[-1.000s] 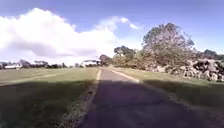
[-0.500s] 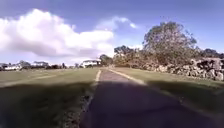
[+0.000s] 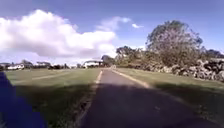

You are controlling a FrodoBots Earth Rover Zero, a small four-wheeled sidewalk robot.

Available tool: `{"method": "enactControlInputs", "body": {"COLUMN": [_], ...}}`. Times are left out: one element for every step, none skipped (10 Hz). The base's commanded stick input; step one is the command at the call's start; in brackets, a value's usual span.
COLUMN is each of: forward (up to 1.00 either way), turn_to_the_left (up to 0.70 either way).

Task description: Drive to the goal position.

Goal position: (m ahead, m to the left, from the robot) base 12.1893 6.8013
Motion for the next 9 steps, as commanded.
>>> {"method": "enactControlInputs", "body": {"forward": [0.7, 0.7, 0.7, 0.7, 0.7, 0.7, 0.7, 0.7, 0.7], "turn_to_the_left": [0.01, 0.02, 0.13, 0.09, 0.05, 0.01, 0.0, 0.0, 0.0]}}
